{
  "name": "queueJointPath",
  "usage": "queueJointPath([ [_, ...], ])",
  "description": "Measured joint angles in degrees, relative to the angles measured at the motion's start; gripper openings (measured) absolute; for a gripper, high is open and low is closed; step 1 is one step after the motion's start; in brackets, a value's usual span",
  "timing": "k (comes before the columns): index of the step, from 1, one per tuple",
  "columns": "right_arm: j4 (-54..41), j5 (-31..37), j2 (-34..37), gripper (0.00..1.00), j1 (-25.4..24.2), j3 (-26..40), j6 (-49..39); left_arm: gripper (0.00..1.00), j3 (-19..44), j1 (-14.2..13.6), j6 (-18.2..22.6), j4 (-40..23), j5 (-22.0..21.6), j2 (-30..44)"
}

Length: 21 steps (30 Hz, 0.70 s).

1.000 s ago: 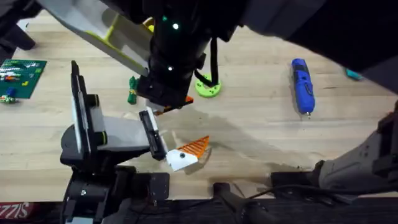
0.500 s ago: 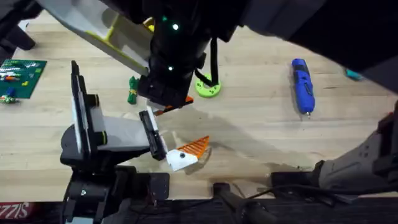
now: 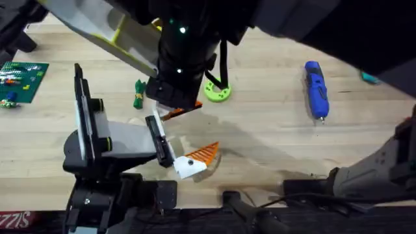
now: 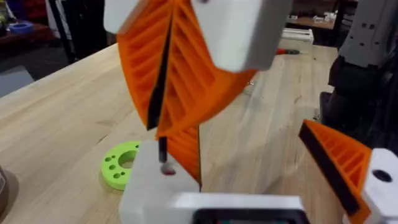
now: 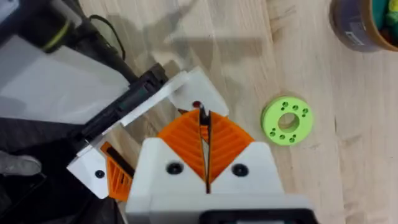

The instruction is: Pick up the gripper from the table and insert it into the empty holder that is missing its gripper. Then pick up a screw, insert it into the mounting hole, and use the screwdriver to tighten it. Finally, clean up the table by picking up the vegetable and placing it into the bucket.

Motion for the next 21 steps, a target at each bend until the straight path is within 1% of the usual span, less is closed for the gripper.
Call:
queueJointPath([
  [21,-0.6,0.0,0.0,0.004,0.0,0.0,0.0,0.983,0.0,0.0,0.0,0.0,0.0,0.0],
])
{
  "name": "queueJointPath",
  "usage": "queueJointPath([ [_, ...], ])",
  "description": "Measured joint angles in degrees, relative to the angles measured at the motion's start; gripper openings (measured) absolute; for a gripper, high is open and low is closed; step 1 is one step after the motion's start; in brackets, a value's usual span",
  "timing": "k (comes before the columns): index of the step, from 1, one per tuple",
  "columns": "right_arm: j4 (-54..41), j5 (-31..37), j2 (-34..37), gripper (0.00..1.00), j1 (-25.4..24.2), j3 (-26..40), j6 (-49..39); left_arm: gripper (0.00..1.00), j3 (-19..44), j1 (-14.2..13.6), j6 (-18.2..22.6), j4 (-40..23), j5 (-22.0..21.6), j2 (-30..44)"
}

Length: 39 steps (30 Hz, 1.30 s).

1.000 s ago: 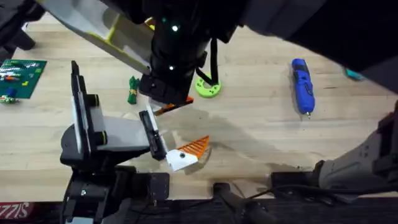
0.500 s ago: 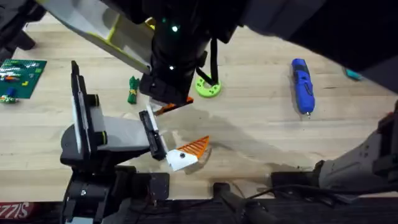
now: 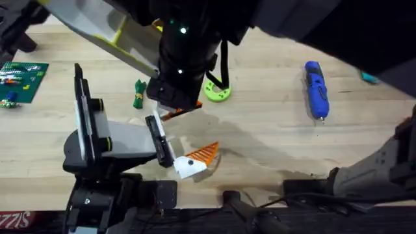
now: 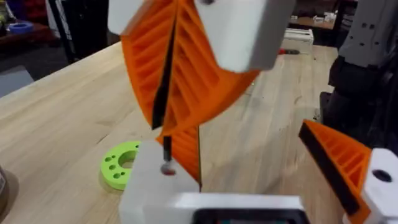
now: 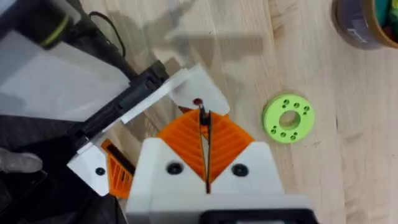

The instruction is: Pick up the gripper from the table and insert it into the empty holder that is missing its gripper. Then pick up a screw, insert it into the mounting hole, and use the screwdriver to tighten it. Finally, clean up the table by picking up the vegetable and placing it into the bucket.

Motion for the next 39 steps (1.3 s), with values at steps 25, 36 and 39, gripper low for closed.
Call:
queueJointPath([
  [25,0.2,-1.8,0.0,0.004,0.0,0.0,-0.3,0.983,0.0,0.0,0.0,0.0,0.0,0.0],
  [36,0.2,-1.9,0.0,0.004,0.0,0.0,-0.4,0.983,0.0,0.0,0.0,0.0,0.0,0.0],
  [39,0.2,-1.9,0.0,0.004,0.0,0.0,-0.4,0.983,0.0,0.0,0.0,0.0,0.0,0.0],
])
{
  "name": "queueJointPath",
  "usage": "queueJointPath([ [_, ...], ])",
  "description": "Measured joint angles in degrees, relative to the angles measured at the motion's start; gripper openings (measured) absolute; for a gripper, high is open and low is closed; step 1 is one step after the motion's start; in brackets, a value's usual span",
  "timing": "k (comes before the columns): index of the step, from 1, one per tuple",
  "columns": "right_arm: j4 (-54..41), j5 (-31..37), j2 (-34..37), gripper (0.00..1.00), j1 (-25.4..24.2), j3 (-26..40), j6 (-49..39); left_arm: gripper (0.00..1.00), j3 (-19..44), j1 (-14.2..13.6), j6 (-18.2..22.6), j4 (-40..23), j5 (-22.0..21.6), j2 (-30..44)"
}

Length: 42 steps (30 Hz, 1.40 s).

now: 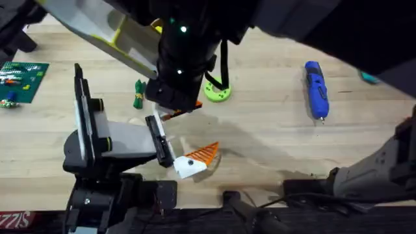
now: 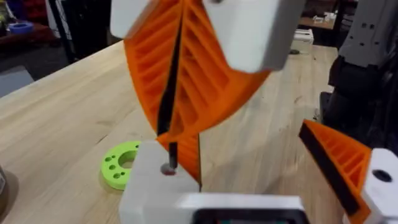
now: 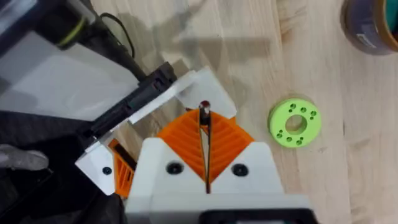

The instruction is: Pick up the gripper from the table and insert it into the empty holder that is missing its gripper. Then pick up a screw, insert it into the mounting hole, and use the screwdriver to tighten it. Finally, clean up the table by picking up the vegetable and placing it into the bucket.

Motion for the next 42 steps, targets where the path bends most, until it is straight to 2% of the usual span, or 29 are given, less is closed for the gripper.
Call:
queueJointPath([
  [17,-0.2,0.0,1.7,0.004,0.0,0.0,0.0,0.983,0.0,0.0,-0.8,-0.1,0.0,0.0],
  [29,-0.7,2.6,1.8,0.004,0.1,0.0,0.0,0.983,0.0,0.0,-0.6,0.0,0.0,0.0],
  [42,-0.6,0.3,1.8,0.004,0.1,0.0,0.0,0.983,0.0,0.0,-0.6,0.0,0.0,0.0],
])
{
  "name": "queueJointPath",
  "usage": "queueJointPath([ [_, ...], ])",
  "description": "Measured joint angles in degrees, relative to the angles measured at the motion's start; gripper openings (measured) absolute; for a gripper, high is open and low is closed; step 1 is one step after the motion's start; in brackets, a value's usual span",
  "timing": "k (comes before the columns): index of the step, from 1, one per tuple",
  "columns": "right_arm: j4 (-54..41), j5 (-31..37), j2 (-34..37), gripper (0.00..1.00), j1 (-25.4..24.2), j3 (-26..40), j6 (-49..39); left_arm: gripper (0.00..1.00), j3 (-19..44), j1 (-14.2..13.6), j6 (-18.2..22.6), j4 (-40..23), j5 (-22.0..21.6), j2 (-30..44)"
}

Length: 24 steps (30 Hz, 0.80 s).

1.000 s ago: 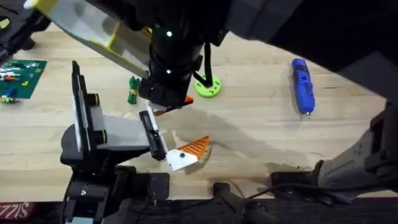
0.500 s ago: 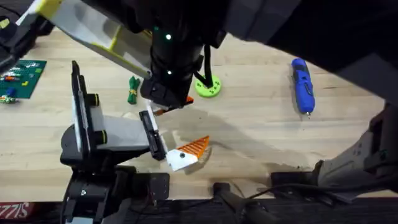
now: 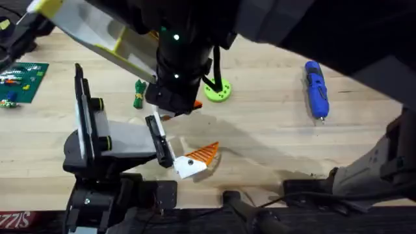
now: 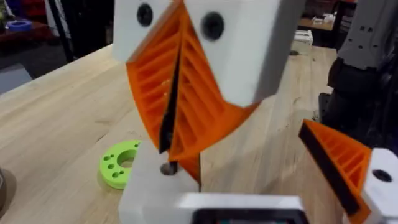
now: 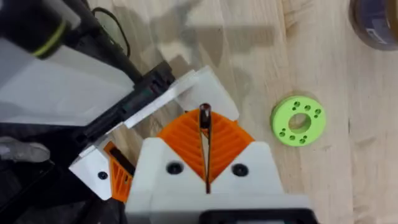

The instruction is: Pick up the gripper from the table and insert it into the empty holder that is missing its gripper. Then pick up a screw, insert it into the mounting hole, and use the screwdriver to tighten it. Finally, clean up the table by picking up the vegetable and placing it into the bucket.

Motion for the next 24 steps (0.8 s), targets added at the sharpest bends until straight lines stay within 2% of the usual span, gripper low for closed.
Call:
queueJointPath([
  [24,0.1,-0.5,1.9,0.017,0.0,0.0,0.1,0.983,0.0,0.0,-1.2,0.0,0.0,0.1],
])
